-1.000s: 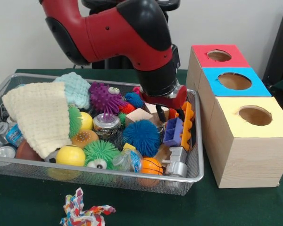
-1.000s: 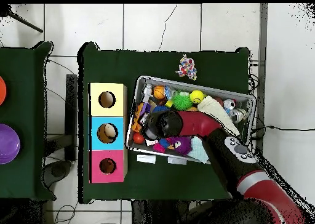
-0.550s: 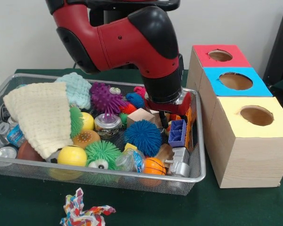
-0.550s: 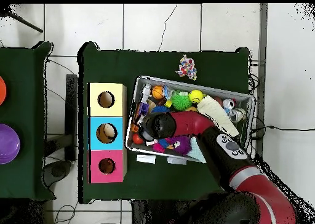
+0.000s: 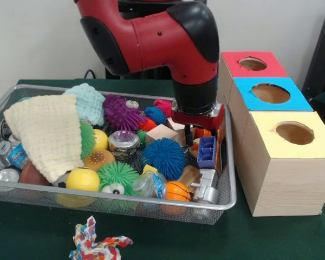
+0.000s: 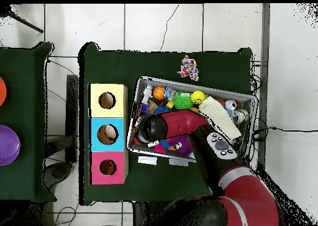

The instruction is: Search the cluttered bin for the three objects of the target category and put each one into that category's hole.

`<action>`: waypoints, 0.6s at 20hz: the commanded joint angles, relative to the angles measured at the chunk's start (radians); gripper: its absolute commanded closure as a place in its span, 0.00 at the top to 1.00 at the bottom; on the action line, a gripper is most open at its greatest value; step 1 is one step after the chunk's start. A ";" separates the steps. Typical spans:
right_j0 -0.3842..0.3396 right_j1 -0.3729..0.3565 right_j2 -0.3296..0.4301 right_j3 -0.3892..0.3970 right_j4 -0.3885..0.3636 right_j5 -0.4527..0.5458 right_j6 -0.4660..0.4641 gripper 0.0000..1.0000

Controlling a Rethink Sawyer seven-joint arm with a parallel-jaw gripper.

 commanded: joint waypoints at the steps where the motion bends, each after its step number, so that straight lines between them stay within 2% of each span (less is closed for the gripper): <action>1: 0.084 0.042 0.031 -0.057 0.021 -0.073 0.028 1.00; 6: 0.063 0.058 0.056 -0.086 0.080 0.008 -0.012 1.00; 11: 0.061 0.074 0.064 -0.105 0.076 0.023 -0.050 1.00; 12: 0.055 0.077 0.074 -0.099 0.082 0.028 -0.061 0.00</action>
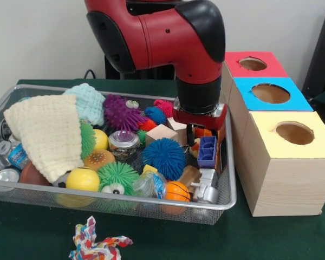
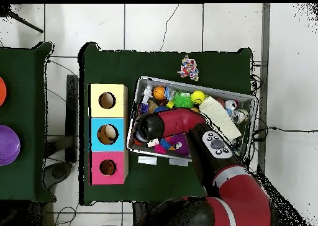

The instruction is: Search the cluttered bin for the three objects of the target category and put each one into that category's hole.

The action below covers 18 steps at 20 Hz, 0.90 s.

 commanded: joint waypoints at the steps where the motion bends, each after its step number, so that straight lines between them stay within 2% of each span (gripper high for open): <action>1: 0.020 0.080 0.102 -0.075 0.065 0.008 -0.059 0.00; 5: 0.019 0.083 0.103 -0.069 0.070 -0.015 -0.054 0.00; 13: 0.065 0.044 0.050 -0.093 0.048 -0.024 -0.009 0.00; 15: 0.077 0.012 0.034 -0.083 0.057 -0.008 0.014 0.00; 18: 0.128 -0.083 -0.037 -0.082 0.045 0.042 0.064 0.00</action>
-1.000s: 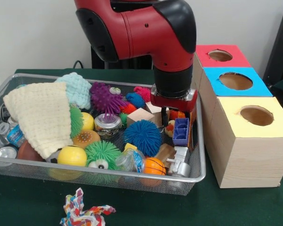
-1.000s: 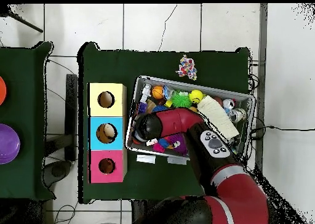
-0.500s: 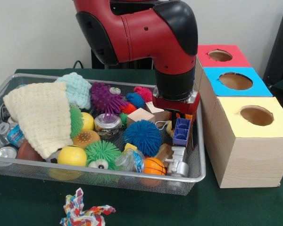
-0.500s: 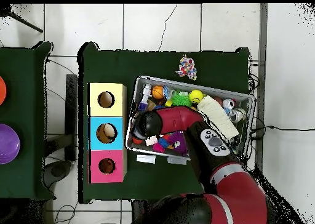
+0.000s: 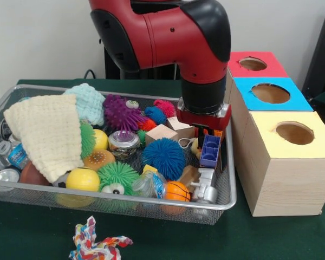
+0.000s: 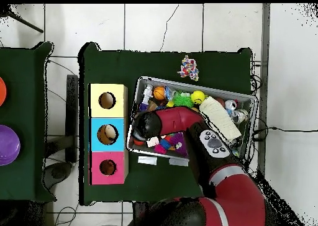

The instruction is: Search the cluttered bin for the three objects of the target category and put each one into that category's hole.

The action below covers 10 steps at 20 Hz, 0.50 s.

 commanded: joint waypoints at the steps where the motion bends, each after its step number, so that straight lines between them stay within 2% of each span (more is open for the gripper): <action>1: 0.111 -0.097 -0.035 -0.067 0.024 0.051 0.073 0.00; 4: 0.157 -0.169 -0.095 -0.075 0.022 0.114 0.086 0.00; 10: 0.192 -0.215 -0.136 -0.108 0.044 0.203 0.054 0.00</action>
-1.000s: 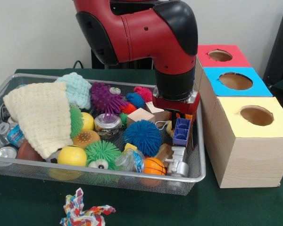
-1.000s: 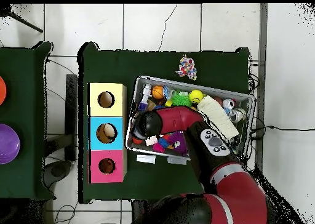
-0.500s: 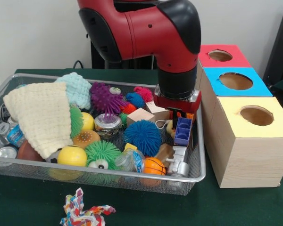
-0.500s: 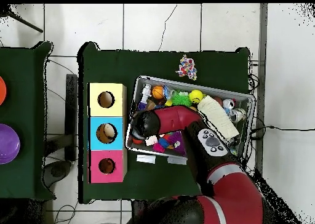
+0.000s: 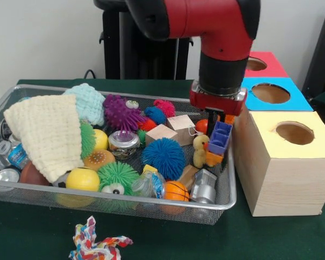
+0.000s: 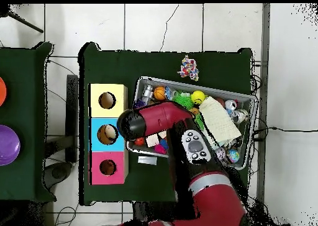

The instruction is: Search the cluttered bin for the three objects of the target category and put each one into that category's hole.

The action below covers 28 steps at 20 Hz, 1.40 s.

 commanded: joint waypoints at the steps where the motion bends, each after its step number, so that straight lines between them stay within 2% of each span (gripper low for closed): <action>1: 0.058 -0.104 -0.053 -0.099 0.044 0.164 0.053 0.00; 10: 0.130 -0.092 -0.157 -0.163 -0.029 0.223 0.065 0.00; 17: 0.134 -0.104 -0.183 -0.172 -0.016 0.241 0.017 0.00; 21: 0.094 -0.122 -0.171 -0.180 -0.009 0.260 -0.073 0.00; 28: -0.017 -0.143 -0.109 -0.126 0.008 0.214 -0.185 0.00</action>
